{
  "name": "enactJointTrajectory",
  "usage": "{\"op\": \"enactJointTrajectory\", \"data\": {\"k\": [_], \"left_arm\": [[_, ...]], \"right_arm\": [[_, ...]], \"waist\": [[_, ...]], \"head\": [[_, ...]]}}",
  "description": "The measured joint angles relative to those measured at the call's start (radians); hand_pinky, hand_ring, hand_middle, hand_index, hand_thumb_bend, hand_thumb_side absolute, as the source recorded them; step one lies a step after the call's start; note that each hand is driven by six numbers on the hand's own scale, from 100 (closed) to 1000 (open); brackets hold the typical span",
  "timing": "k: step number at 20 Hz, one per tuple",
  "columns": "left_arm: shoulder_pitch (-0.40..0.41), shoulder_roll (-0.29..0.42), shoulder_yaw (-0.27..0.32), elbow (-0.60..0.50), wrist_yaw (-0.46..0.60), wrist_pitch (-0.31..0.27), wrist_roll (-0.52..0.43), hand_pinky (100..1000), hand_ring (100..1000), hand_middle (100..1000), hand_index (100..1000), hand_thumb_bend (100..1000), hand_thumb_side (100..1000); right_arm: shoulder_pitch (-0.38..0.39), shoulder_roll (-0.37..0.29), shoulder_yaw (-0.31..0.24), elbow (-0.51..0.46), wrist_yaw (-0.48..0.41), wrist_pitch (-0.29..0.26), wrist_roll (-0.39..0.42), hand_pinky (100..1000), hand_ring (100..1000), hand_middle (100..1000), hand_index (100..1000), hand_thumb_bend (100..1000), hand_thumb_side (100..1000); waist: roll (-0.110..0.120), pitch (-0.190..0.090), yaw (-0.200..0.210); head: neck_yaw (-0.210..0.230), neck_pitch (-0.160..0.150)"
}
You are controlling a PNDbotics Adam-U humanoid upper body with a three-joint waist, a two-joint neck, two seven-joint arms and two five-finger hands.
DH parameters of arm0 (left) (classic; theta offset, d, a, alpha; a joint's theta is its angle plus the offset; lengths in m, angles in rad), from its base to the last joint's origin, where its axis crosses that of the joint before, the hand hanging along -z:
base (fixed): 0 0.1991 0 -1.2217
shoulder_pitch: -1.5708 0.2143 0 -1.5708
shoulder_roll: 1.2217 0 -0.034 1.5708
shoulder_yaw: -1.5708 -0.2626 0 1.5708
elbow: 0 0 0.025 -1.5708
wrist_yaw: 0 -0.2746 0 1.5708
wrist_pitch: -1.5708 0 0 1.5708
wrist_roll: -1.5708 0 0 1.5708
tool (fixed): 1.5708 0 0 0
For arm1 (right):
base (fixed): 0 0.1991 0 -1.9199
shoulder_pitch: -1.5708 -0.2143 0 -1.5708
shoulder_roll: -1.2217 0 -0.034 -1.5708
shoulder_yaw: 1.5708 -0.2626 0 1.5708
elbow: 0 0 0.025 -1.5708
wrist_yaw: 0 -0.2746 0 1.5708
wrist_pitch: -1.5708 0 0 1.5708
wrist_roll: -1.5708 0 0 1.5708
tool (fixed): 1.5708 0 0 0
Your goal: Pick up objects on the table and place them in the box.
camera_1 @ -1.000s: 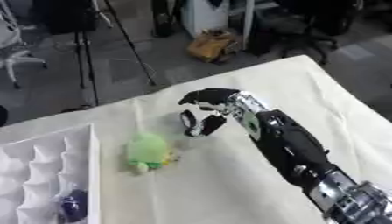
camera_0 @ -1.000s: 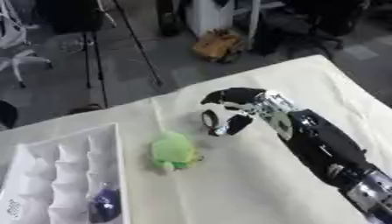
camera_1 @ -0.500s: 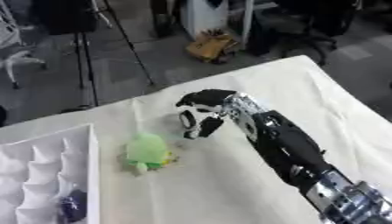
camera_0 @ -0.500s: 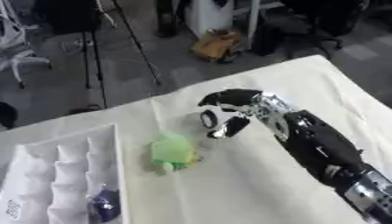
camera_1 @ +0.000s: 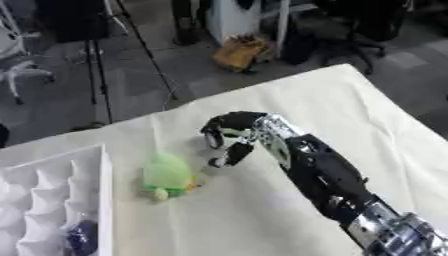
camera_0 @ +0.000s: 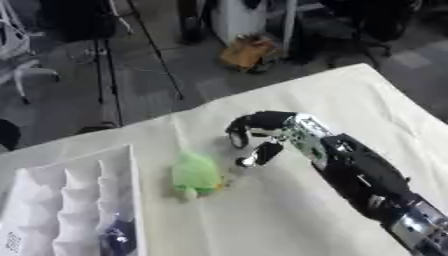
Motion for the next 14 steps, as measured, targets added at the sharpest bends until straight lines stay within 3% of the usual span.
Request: {"op": "enactJointTrajectory", "data": {"k": [4,5,14], "left_arm": [[0.000,0.000,0.000,0.000,0.000,0.000,0.000,974,840,806,735,439,852],[0.000,0.000,0.000,0.000,0.000,-0.001,-0.001,974,841,807,735,438,853],[0.000,0.000,0.000,0.000,0.000,-0.001,-0.001,975,841,807,735,437,853]], "right_arm": [[0.007,0.002,0.000,0.007,-0.008,-0.004,-0.002,521,634,852,927,416,553],[0.007,0.003,0.000,0.007,-0.010,-0.005,-0.004,449,572,827,902,395,537],[0.009,0.005,0.000,0.006,-0.028,-0.014,-0.054,385,537,813,892,367,519]], "waist": [[0.001,0.000,-0.001],[0.001,0.000,-0.002],[0.001,0.000,-0.010]], "head": [[0.000,0.000],[0.000,0.000],[-0.004,-0.001]]}}
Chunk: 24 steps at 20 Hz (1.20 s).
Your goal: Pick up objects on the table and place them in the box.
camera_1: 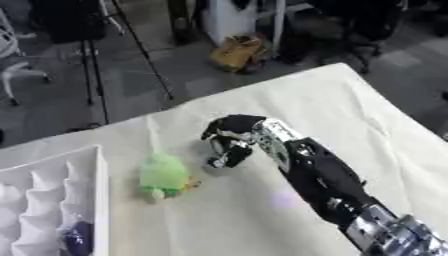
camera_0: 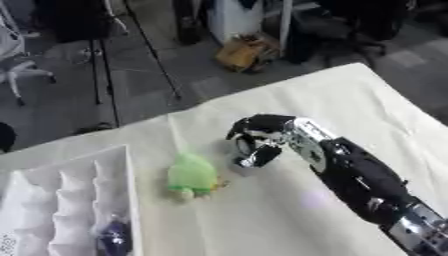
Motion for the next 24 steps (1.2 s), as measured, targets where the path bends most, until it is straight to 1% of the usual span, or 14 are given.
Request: {"op": "enactJointTrajectory", "data": {"k": [1,2,3,4,6,7,8,9,10,15,16,19,20,24], "left_arm": [[0.000,0.000,0.000,0.000,0.000,0.000,0.000,975,841,807,735,437,853],[0.000,0.000,0.000,0.000,0.000,0.000,0.000,975,841,807,735,438,852],[0.000,0.000,0.000,0.000,0.000,0.000,0.000,975,841,807,735,438,852],[0.000,0.000,0.000,0.000,0.000,0.000,0.000,975,841,807,735,438,852],[0.000,0.000,0.000,0.000,0.000,0.000,0.000,975,842,807,735,437,853],[0.000,0.000,0.000,0.000,0.000,0.000,0.000,975,842,807,735,437,853],[0.000,0.000,0.000,0.000,0.000,0.000,0.000,975,842,807,735,437,853],[0.000,0.000,0.000,0.000,0.000,0.000,0.000,975,842,807,735,437,853],[0.000,0.000,0.000,0.000,0.000,0.000,0.000,976,842,807,735,438,853],[0.000,0.000,0.000,0.000,0.000,-0.001,-0.001,976,842,807,735,438,853],[0.000,0.000,0.000,0.000,0.000,-0.001,-0.001,976,842,807,735,437,853],[0.000,0.000,0.000,0.000,0.000,-0.001,-0.001,976,843,807,735,437,853],[-0.001,0.000,0.000,0.000,0.000,-0.001,-0.001,975,843,807,735,438,853],[-0.002,0.000,0.000,0.000,0.000,-0.001,-0.001,975,843,807,735,439,852]], "right_arm": [[0.001,0.000,0.000,0.000,-0.001,0.000,-0.005,385,537,813,892,367,519],[0.002,0.000,0.000,0.000,-0.002,0.001,-0.010,272,464,740,825,227,479],[0.004,0.000,0.000,0.000,-0.002,0.002,-0.015,260,456,728,815,210,467],[0.004,0.000,0.000,0.000,-0.003,0.004,-0.021,212,424,657,761,109,392],[0.004,0.000,0.000,-0.001,-0.003,0.009,-0.031,192,410,587,708,100,343],[0.005,0.000,0.000,-0.001,-0.003,0.011,-0.034,192,410,587,708,100,343],[0.007,0.000,0.000,-0.001,-0.003,0.013,-0.036,186,406,551,670,100,333],[0.007,0.000,0.002,-0.001,-0.003,0.014,-0.038,186,406,551,670,100,333],[0.007,0.001,0.003,-0.001,-0.003,0.015,-0.038,184,405,541,632,100,312],[0.008,0.002,0.005,-0.001,0.001,0.017,-0.040,153,385,526,611,100,296],[0.008,0.002,0.005,-0.001,0.001,0.016,-0.040,101,348,512,593,100,267],[0.008,0.002,0.005,-0.003,0.002,0.017,-0.043,100,324,499,577,100,245],[0.008,0.002,0.005,-0.007,0.002,0.016,-0.045,100,279,475,543,100,190],[0.008,0.002,0.005,-0.047,-0.007,0.020,-0.064,100,228,445,513,100,139]], "waist": [[0.000,0.000,-0.002],[0.000,0.000,-0.003],[0.000,0.000,-0.004],[0.000,0.000,-0.004],[0.000,0.000,-0.005],[0.000,0.000,-0.005],[0.000,0.000,-0.005],[0.000,0.000,-0.006],[0.000,0.000,-0.006],[0.000,0.000,-0.008],[0.000,0.000,-0.008],[0.000,0.000,-0.009],[0.000,0.000,-0.009],[0.000,0.000,-0.013]], "head": [[0.000,0.000],[-0.001,0.000],[-0.001,0.000],[-0.001,0.000],[-0.003,-0.001],[-0.004,-0.001],[-0.004,-0.001],[-0.004,-0.001],[-0.005,-0.003],[-0.006,-0.008],[-0.006,-0.008],[-0.008,-0.008],[-0.009,-0.008],[-0.009,-0.009]]}}
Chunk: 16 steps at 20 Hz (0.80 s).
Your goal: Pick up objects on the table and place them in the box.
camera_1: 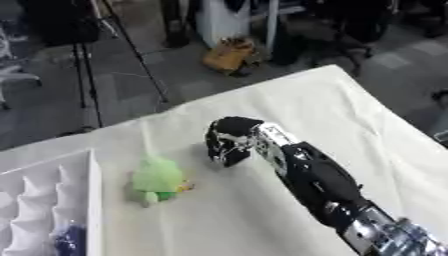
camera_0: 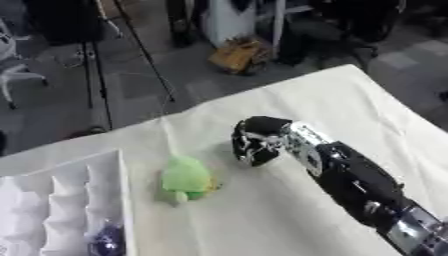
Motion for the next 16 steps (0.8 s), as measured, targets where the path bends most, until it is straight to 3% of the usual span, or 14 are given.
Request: {"op": "enactJointTrajectory", "data": {"k": [7,8,9,10,11,12,13,14,16], "left_arm": [[-0.006,0.000,0.000,0.000,0.000,0.000,0.000,975,844,807,735,440,851],[-0.006,0.000,0.000,0.000,0.000,0.000,0.000,974,844,807,735,441,850],[-0.007,0.000,0.000,0.000,0.000,0.000,0.000,974,844,807,735,441,850],[-0.007,0.000,0.000,0.000,0.000,0.000,0.000,974,844,807,735,440,851],[-0.007,0.000,0.000,0.000,0.000,0.000,0.000,974,844,807,735,440,851],[-0.008,0.000,0.000,0.000,-0.001,0.000,0.000,974,844,807,735,440,852],[-0.008,0.000,0.000,0.000,-0.001,0.000,0.000,974,844,807,735,441,852],[-0.008,0.000,0.000,0.000,-0.001,0.000,0.001,974,845,807,736,442,852],[-0.011,0.000,0.001,0.000,-0.001,0.000,0.001,975,845,807,735,442,852]], "right_arm": [[0.000,-0.001,0.001,-0.099,-0.040,0.028,-0.069,100,222,440,505,100,138],[0.000,-0.001,0.004,-0.107,-0.042,0.032,-0.073,100,272,463,525,100,233],[0.000,-0.002,0.006,-0.113,-0.044,0.034,-0.076,100,272,463,525,100,233],[0.000,-0.002,0.007,-0.117,-0.044,0.035,-0.077,269,483,602,705,330,493],[0.000,-0.003,0.009,-0.120,-0.043,0.036,-0.072,269,483,602,705,330,493],[0.002,-0.006,0.013,-0.121,-0.035,0.039,-0.057,571,696,777,839,438,598],[0.006,-0.009,0.016,-0.121,-0.015,0.044,-0.025,734,806,876,932,493,641],[0.010,-0.011,0.020,-0.121,0.014,0.052,0.024,816,872,928,964,531,662],[0.012,-0.016,0.019,-0.120,0.073,0.076,0.137,841,899,953,979,547,670]], "waist": [[0.000,0.000,-0.007],[0.000,0.000,-0.007],[0.000,0.000,-0.007],[0.000,0.000,-0.007],[0.000,0.000,-0.008],[0.000,0.000,-0.008],[0.000,0.000,-0.010],[0.000,0.000,-0.013],[0.000,0.000,-0.017]], "head": [[0.000,-0.008],[0.000,-0.008],[0.000,-0.009],[0.000,-0.009],[0.000,-0.009],[0.000,-0.009],[0.000,-0.009],[0.000,-0.009],[0.000,-0.009]]}}
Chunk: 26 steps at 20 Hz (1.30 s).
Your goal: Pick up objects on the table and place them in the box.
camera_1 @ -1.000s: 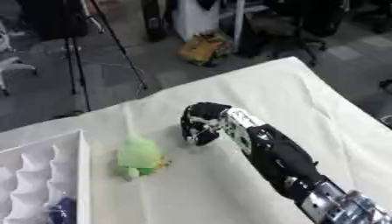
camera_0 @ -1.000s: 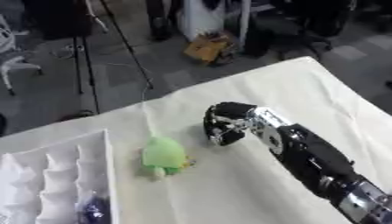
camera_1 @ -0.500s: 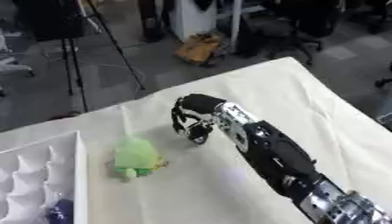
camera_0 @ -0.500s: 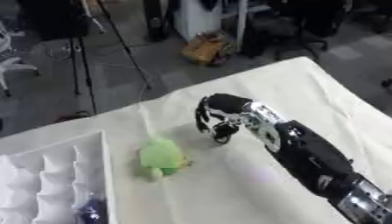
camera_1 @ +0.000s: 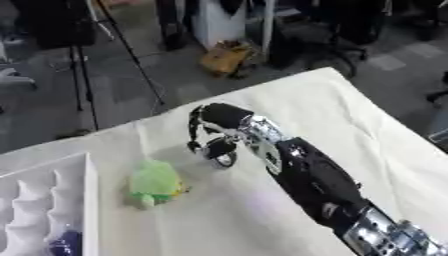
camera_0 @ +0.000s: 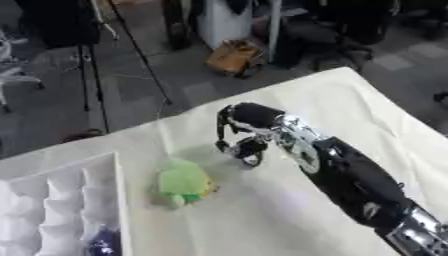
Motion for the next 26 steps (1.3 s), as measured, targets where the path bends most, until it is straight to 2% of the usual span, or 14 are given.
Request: {"op": "enactJointTrajectory", "data": {"k": [1,2,3,6,9,10,15,20,21,22,23,24,25,26], "left_arm": [[-0.001,0.000,0.000,0.000,0.000,0.000,0.000,975,845,807,735,442,852],[-0.002,0.000,0.001,0.000,0.000,0.001,0.001,975,845,807,735,442,853],[-0.003,0.000,0.002,0.000,-0.001,0.001,0.002,975,845,807,735,442,852],[-0.005,0.000,0.006,0.000,-0.003,0.002,0.003,975,845,807,735,442,852],[-0.006,0.000,0.006,0.000,-0.007,0.003,0.005,974,845,807,735,443,851],[-0.006,0.000,0.006,0.000,-0.008,0.003,0.005,974,846,808,735,442,851],[-0.006,0.000,0.006,0.000,-0.008,0.001,0.007,973,846,808,736,443,851],[-0.006,0.000,0.006,0.000,-0.008,0.000,0.008,973,846,808,736,443,851],[-0.006,0.000,0.006,0.000,-0.008,0.000,0.008,973,847,808,735,441,852],[-0.006,0.000,0.006,0.000,-0.008,0.000,0.008,973,847,808,735,441,852],[-0.006,0.000,0.006,0.000,-0.008,0.000,0.008,973,847,808,735,441,852],[-0.006,0.000,0.006,0.000,-0.008,0.000,0.008,973,847,808,735,441,852],[-0.005,0.000,0.006,0.000,-0.008,0.000,0.008,974,847,808,735,440,853],[-0.005,-0.001,0.006,0.000,-0.008,0.000,0.008,974,847,808,735,440,853]], "right_arm": [[0.000,-0.002,-0.001,0.000,0.027,0.017,0.059,850,909,979,991,561,679],[0.002,-0.002,-0.006,0.003,0.050,0.038,0.113,838,903,983,993,511,583],[0.003,-0.003,-0.011,0.007,0.070,0.060,0.164,838,903,987,993,561,680],[0.004,-0.011,-0.027,0.013,0.112,0.119,0.277,800,880,986,989,570,680],[0.004,-0.021,-0.040,0.013,0.134,0.167,0.333,777,864,977,981,568,681],[0.004,-0.021,-0.042,0.013,0.138,0.177,0.343,739,850,968,975,563,683],[0.004,-0.021,-0.044,0.013,0.146,0.212,0.344,678,778,912,933,541,683],[0.004,-0.021,-0.043,0.013,0.147,0.219,0.309,657,761,887,907,514,692],[0.004,-0.021,-0.043,0.013,0.148,0.220,0.302,624,737,848,867,488,693],[0.004,-0.020,-0.042,0.013,0.150,0.222,0.292,624,737,848,867,488,693],[0.004,-0.020,-0.041,0.013,0.151,0.225,0.281,589,711,807,818,465,676],[0.004,-0.019,-0.039,0.013,0.155,0.228,0.270,589,711,807,818,465,676],[0.004,-0.019,-0.037,0.013,0.159,0.232,0.257,553,675,741,757,423,655],[0.004,-0.018,-0.036,0.013,0.163,0.236,0.244,548,670,733,750,416,651]], "waist": [[0.000,0.000,-0.003],[0.000,0.000,-0.006],[0.000,0.000,-0.011],[0.000,0.000,-0.022],[0.000,0.000,-0.025],[0.000,0.000,-0.026],[0.000,0.000,-0.027],[0.000,0.000,-0.024],[0.000,0.000,-0.024],[0.000,0.000,-0.024],[0.000,0.000,-0.023],[0.000,0.000,-0.023],[0.000,0.000,-0.023],[0.000,0.000,-0.023]], "head": [[0.000,0.000],[0.000,0.000],[0.001,0.000],[0.004,-0.008],[0.005,-0.009],[0.005,-0.009],[0.005,-0.013],[0.005,-0.016],[0.005,-0.016],[0.005,-0.016],[0.005,-0.016],[0.005,-0.016],[0.005,-0.016],[0.004,-0.016]]}}
